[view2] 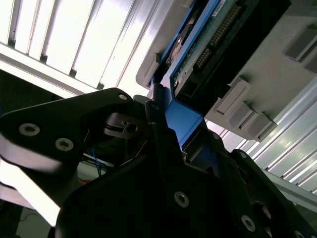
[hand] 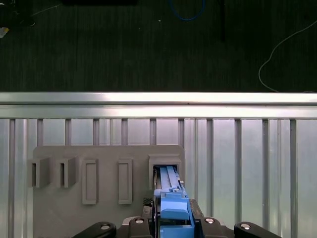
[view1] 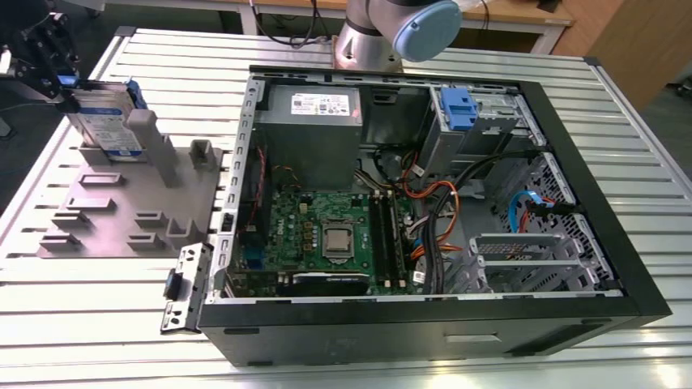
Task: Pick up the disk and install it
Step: 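Pick up the disk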
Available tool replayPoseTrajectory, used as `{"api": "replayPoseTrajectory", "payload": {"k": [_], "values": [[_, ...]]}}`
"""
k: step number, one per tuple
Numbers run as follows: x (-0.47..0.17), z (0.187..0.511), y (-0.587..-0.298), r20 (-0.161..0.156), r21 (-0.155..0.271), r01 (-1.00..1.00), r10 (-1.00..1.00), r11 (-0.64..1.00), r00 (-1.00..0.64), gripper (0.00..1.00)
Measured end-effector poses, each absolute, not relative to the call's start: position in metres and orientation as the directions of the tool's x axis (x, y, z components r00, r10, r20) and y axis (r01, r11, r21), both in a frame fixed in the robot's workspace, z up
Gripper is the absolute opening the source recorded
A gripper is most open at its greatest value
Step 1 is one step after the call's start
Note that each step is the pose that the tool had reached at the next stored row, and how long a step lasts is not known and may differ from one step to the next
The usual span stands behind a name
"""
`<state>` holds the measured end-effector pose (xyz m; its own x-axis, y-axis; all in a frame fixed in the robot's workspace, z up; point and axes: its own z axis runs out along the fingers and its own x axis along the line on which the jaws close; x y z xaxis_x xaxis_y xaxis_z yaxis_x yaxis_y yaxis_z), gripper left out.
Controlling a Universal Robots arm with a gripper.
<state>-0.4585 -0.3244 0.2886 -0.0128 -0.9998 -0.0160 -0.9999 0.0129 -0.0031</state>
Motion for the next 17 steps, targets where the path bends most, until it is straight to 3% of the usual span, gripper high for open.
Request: {"api": "replayPoseTrajectory", "payload": {"k": [17], "values": [[-0.4585,0.2914,-0.3242,-0.016,-0.003,-1.0,-1.0,0.013,-0.013,0.37]]}}
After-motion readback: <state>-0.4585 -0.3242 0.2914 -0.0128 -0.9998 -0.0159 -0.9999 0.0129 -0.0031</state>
